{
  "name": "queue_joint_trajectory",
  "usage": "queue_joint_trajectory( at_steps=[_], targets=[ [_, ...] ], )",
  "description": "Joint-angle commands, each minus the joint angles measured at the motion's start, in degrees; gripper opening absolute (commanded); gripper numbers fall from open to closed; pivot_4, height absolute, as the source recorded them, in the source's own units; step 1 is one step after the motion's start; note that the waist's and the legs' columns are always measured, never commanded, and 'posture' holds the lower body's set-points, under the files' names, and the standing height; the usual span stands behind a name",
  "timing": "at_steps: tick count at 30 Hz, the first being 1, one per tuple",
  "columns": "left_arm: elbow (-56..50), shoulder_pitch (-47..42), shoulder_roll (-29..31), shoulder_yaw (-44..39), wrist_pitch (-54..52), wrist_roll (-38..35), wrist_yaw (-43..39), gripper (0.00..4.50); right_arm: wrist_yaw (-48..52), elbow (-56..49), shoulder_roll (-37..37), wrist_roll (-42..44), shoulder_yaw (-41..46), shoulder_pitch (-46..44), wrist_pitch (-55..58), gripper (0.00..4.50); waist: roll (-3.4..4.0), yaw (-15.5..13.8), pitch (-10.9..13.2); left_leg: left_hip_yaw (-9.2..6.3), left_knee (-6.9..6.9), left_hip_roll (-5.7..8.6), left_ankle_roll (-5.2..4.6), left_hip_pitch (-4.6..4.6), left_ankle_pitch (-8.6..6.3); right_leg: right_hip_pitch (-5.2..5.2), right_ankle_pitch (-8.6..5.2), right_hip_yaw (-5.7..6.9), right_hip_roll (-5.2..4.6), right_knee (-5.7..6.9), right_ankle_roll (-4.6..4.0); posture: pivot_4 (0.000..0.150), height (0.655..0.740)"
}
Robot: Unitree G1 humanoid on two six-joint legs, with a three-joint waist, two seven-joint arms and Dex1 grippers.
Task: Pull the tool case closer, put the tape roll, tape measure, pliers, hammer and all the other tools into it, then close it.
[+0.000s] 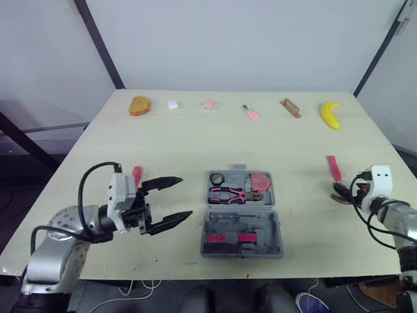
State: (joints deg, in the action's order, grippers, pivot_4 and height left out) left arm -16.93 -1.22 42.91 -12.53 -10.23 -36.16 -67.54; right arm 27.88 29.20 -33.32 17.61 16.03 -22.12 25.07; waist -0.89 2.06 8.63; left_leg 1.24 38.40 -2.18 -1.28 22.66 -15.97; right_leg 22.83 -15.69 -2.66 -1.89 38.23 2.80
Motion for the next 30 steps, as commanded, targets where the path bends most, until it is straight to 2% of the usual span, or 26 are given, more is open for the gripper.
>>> queue_joint_trajectory(
  at_steps=[1,4,13,19,23,27,30],
  targets=[
    [-3.6,-2.2,0.8,0.7,-1.6,-1.9,-0.4,4.50,0.9,5.6,0.6,-1.9,-0.8,-2.4,-5.4,4.44,0.01,0.1,0.0,0.00,0.00,0.00,0.00,0.00,0.00,0.00,0.00,0.00,0.00,0.00,0.00,0.150,0.7400],
    [-5.3,-3.6,0.8,0.7,-3.6,-3.5,0.1,4.50,1.5,11.0,1.5,-2.7,-1.5,-3.8,-6.9,4.44,0.01,0.2,0.0,0.00,0.00,-0.01,0.00,-0.01,0.00,0.00,0.00,-0.01,0.01,0.00,0.00,0.150,0.7400],
    [-6.3,-4.2,1.5,0.0,-4.9,-4.1,-0.1,4.50,0.7,17.2,1.5,-4.3,-1.9,-5.7,-7.9,0.16,-0.03,0.3,0.0,-0.02,0.00,-0.02,0.01,-0.05,0.00,-0.03,0.00,0.00,0.03,0.00,0.00,0.150,0.7400],
    [-6.3,-4.3,1.5,-0.1,-5.2,-4.4,-0.2,4.50,0.4,19.1,1.6,-4.9,-1.6,-5.7,-11.3,0.05,-0.18,0.2,-0.1,-0.04,0.06,-0.02,0.01,-0.06,0.00,-0.10,0.01,0.01,0.01,0.00,0.01,0.150,0.7400],
    [-6.3,-4.5,1.4,-0.4,-5.4,-4.8,-0.2,4.50,1.8,16.4,0.7,-5.2,-2.2,-5.1,-11.7,0.05,-0.18,0.1,-0.1,-0.03,0.07,-0.01,0.01,-0.08,0.00,-0.13,0.05,-0.01,-0.02,-0.01,0.07,0.150,0.7400],
    [-5.8,-4.4,1.8,-1.0,-5.3,-5.0,-0.7,4.50,5.7,7.4,-1.8,-4.5,-2.7,-3.2,-9.8,0.05,0.02,-0.1,0.0,-0.05,0.06,-0.02,0.01,-0.04,0.00,-0.10,0.05,0.01,-0.03,-0.02,0.08,0.150,0.7400],
    [-5.5,-4.3,1.9,-1.3,-5.2,-5.1,-1.0,4.50,11.0,-3.6,-4.4,-3.4,-4.5,0.3,-6.2,0.05,0.25,-0.1,0.1,-0.05,0.04,-0.02,0.01,0.06,0.00,0.00,0.05,0.01,-0.02,-0.03,0.08,0.150,0.7400]
  ],
)
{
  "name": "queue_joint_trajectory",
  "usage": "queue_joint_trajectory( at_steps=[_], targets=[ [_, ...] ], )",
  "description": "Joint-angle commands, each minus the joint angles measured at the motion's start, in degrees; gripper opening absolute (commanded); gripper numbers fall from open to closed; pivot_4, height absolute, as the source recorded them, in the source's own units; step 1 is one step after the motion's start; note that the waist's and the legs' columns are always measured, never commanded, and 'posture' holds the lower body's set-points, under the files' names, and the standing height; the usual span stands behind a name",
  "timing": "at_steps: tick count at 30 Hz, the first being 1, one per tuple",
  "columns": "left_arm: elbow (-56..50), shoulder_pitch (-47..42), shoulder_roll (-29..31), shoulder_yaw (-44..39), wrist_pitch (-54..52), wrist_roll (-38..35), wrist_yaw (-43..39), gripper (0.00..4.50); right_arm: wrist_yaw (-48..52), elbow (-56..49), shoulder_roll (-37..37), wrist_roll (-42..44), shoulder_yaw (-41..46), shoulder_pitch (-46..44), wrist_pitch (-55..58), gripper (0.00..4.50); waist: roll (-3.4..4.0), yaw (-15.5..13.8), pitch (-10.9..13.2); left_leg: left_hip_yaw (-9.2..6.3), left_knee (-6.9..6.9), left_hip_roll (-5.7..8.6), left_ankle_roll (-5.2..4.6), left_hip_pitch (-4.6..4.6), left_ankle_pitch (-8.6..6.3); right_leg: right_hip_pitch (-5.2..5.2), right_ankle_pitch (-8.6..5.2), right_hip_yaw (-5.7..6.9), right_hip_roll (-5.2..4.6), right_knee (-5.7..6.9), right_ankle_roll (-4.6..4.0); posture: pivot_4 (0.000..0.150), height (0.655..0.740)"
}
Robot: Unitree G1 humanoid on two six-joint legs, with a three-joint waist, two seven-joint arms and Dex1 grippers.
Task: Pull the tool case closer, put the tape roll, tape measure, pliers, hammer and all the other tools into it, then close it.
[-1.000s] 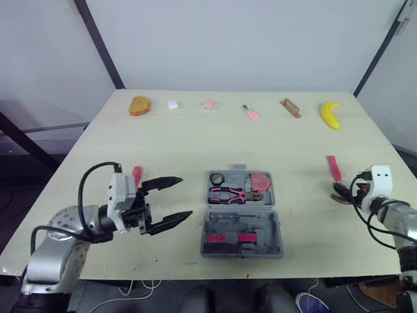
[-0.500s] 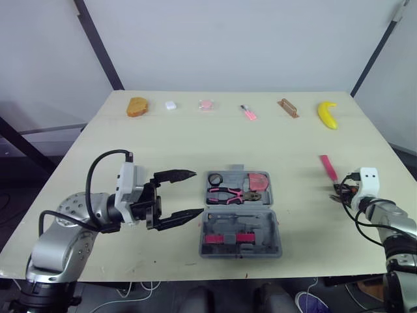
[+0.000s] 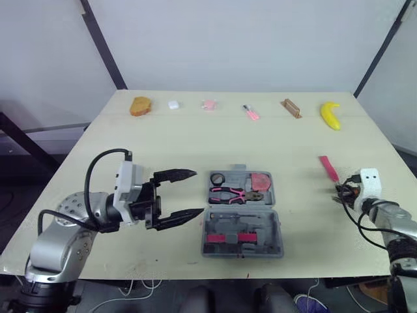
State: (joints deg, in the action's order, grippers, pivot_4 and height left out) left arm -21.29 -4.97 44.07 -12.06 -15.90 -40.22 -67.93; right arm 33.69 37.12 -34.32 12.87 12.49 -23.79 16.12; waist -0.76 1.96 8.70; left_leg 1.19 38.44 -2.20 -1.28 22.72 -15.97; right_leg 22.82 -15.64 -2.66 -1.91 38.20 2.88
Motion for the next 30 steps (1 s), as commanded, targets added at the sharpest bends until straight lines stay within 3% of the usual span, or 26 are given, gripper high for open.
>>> queue_joint_trajectory(
  at_steps=[1,7,12,20,24,30],
  targets=[
    [-0.9,-0.5,0.9,-1.9,0.4,-1.1,-0.8,4.50,7.2,-15.9,-4.6,1.7,-1.9,3.3,4.3,0.05,0.22,0.0,0.1,0.01,0.00,0.00,0.00,0.01,0.00,0.01,0.00,-0.01,0.00,-0.01,0.00,0.150,0.7400],
    [1.0,-0.6,1.3,-1.7,0.8,-1.2,-3.6,4.50,17.4,-38.3,-11.6,5.1,-6.6,8.9,13.2,0.05,0.39,0.2,0.2,0.01,-0.01,0.00,-0.01,-0.02,-0.01,0.01,0.00,-0.01,0.06,-0.02,0.01,0.150,0.7400],
    [3.0,-0.4,2.5,-1.5,1.3,-1.3,-8.7,4.50,23.1,-50.7,-16.0,7.0,-12.6,7.5,19.6,0.05,0.35,0.1,0.3,-0.03,0.00,0.00,-0.01,0.01,-0.01,0.01,-0.01,0.03,0.07,-0.05,0.01,0.150,0.7400],
    [8.7,3.1,6.0,-2.9,4.4,0.6,-18.3,4.50,28.7,-61.6,-14.7,6.4,-29.0,-4.9,28.1,0.05,0.32,0.4,0.4,-0.03,-0.01,-0.02,-0.01,0.04,0.00,0.06,-0.01,0.06,0.07,-0.11,0.00,0.150,0.7400],
    [11.6,5.7,7.9,-3.1,9.4,3.7,-22.4,4.50,27.1,-62.4,-11.2,4.8,-34.5,-10.1,31.5,0.05,0.28,0.0,0.4,-0.10,-0.04,-0.06,-0.01,0.22,0.00,0.24,-0.02,0.13,0.09,-0.10,-0.03,0.150,0.7400],
    [14.6,7.0,9.0,-3.5,12.5,4.5,-23.5,4.50,27.1,-63.1,-11.5,-2.1,-44.6,-13.6,32.0,0.05,0.17,-1.2,0.4,0.00,0.03,-0.04,-0.01,0.30,0.00,0.28,-0.01,0.15,-0.16,-0.15,0.00,0.150,0.7400]
  ],
)
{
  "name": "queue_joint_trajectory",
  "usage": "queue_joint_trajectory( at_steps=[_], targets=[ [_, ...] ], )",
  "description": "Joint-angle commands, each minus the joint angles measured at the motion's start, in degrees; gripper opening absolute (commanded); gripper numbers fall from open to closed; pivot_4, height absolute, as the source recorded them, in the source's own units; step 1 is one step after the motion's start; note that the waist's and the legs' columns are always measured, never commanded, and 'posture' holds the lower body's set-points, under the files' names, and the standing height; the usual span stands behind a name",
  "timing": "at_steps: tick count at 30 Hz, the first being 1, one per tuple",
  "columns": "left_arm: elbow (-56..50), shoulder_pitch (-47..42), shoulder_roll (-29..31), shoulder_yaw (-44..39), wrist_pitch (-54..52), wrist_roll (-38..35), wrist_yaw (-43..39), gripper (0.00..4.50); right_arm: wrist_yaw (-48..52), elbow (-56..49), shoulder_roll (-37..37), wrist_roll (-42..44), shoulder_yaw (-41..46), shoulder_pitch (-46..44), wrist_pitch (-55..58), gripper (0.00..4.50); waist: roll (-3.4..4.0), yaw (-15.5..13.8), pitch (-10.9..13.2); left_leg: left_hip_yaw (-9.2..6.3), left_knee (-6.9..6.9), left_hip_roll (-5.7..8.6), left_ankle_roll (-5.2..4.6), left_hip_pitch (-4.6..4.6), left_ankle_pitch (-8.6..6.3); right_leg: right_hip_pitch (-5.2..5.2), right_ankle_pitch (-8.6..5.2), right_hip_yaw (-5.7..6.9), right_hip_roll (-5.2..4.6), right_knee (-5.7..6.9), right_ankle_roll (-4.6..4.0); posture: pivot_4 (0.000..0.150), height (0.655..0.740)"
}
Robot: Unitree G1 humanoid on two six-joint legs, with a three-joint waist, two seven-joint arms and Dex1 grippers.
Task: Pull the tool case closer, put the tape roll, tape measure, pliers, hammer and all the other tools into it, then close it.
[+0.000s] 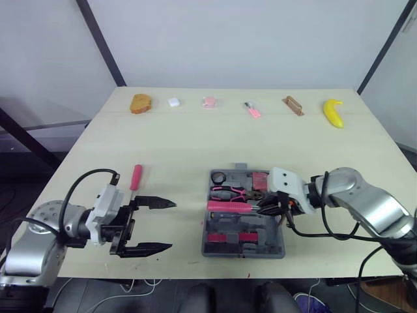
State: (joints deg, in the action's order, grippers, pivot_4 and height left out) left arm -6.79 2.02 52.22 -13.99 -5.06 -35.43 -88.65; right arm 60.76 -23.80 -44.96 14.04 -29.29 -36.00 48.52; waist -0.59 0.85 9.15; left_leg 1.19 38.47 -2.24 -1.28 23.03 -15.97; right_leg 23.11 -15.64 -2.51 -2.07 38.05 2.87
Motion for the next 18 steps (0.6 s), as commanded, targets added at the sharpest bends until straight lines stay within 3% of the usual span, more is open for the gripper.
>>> queue_joint_trajectory(
  at_steps=[1,18],
  targets=[
    [0.2,0.1,0.9,-1.7,1.7,-0.4,-2.6,4.50,0.0,-2.3,-1.0,-4.4,-4.4,-1.5,-0.3,0.05,0.00,-0.1,0.0,-0.01,0.00,0.00,0.00,0.00,0.00,0.00,0.00,0.01,0.00,0.00,0.00,0.150,0.7400],
    [0.8,-0.8,0.3,-0.9,1.5,-0.4,-1.3,4.50,-3.7,-1.9,6.2,-11.7,-12.5,-4.6,5.5,0.05,-0.03,0.2,0.0,-0.01,0.00,0.02,0.00,0.00,0.00,0.10,0.00,0.01,0.13,0.15,-0.02,0.150,0.7400]
  ],
)
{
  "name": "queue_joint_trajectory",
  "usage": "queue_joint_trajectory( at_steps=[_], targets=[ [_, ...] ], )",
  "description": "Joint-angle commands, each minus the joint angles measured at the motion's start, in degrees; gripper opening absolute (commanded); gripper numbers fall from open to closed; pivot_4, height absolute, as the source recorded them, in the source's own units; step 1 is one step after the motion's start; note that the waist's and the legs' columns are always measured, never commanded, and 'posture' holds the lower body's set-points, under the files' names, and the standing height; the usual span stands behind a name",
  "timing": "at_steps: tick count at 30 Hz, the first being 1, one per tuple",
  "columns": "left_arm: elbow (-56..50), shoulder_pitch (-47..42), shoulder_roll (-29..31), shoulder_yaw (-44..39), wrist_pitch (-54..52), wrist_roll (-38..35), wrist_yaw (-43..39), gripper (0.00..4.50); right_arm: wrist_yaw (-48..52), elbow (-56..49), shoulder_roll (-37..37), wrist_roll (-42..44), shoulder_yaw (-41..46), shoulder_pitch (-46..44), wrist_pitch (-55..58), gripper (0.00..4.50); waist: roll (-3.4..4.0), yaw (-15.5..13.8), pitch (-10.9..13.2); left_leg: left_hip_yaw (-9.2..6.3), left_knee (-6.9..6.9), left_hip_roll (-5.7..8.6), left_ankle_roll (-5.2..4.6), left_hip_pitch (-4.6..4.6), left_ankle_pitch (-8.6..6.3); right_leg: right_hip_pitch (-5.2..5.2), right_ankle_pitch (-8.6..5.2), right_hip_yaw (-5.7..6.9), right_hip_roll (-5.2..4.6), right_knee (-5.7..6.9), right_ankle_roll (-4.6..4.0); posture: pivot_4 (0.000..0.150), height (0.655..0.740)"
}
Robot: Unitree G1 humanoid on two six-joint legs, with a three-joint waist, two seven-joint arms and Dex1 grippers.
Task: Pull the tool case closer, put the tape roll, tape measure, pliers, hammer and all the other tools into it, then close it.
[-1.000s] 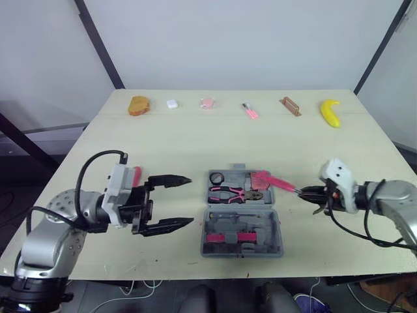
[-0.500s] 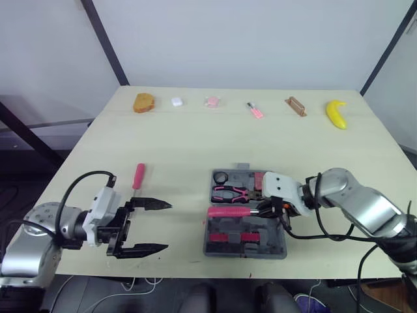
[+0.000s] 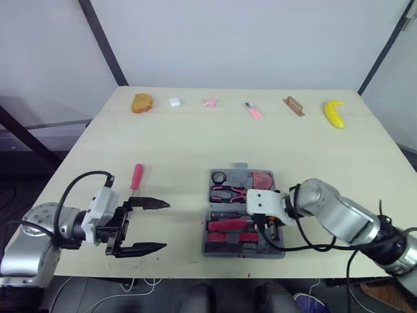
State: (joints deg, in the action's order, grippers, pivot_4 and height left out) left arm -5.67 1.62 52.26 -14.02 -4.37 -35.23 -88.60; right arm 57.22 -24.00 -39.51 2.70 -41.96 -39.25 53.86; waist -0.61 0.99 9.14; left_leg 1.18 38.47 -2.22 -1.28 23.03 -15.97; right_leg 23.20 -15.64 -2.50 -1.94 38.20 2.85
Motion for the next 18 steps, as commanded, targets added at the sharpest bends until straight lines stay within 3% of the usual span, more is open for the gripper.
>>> queue_joint_trajectory(
  at_steps=[1,9,13,15,18],
  targets=[
    [-0.3,-0.4,0.3,-0.9,0.8,-0.6,-1.4,4.50,-0.3,-1.5,1.1,-0.7,0.0,-1.4,0.0,0.05,-0.01,0.0,0.0,0.00,0.00,0.00,0.00,0.00,0.00,0.00,0.00,0.00,0.00,0.00,0.00,0.150,0.7400],
    [-0.3,0.2,0.4,-1.3,0.9,-0.5,-1.5,4.50,-0.1,0.9,1.2,-3.6,-1.1,-0.5,-3.5,0.05,-0.01,0.4,0.0,0.00,0.01,0.00,0.00,-0.03,0.00,0.07,-0.03,-0.01,0.04,0.23,-0.05,0.150,0.7400],
    [-0.6,0.4,0.3,-1.3,0.8,-0.6,-1.3,4.50,1.0,1.1,1.0,-3.4,-0.7,0.1,-4.0,1.71,-0.01,0.7,0.0,0.00,0.01,0.00,0.00,-0.03,0.00,0.09,-0.03,-0.02,0.03,0.26,-0.06,0.150,0.7400],
    [-0.6,0.5,0.3,-1.3,0.8,-0.6,-1.3,4.50,-0.1,1.5,1.7,-3.6,0.6,0.4,-4.0,2.78,-0.01,0.8,0.0,0.00,0.02,0.00,0.00,-0.03,0.00,0.09,-0.04,-0.02,0.03,0.27,-0.06,0.150,0.7400],
    [-0.6,0.5,0.3,-1.3,0.9,-0.6,-1.2,4.50,0.3,1.4,1.8,-2.6,1.8,0.6,-4.0,2.78,-0.02,0.9,0.0,-0.01,0.03,0.00,0.00,-0.03,0.00,0.09,-0.03,-0.02,0.03,0.30,-0.06,0.150,0.7400]
  ],
)
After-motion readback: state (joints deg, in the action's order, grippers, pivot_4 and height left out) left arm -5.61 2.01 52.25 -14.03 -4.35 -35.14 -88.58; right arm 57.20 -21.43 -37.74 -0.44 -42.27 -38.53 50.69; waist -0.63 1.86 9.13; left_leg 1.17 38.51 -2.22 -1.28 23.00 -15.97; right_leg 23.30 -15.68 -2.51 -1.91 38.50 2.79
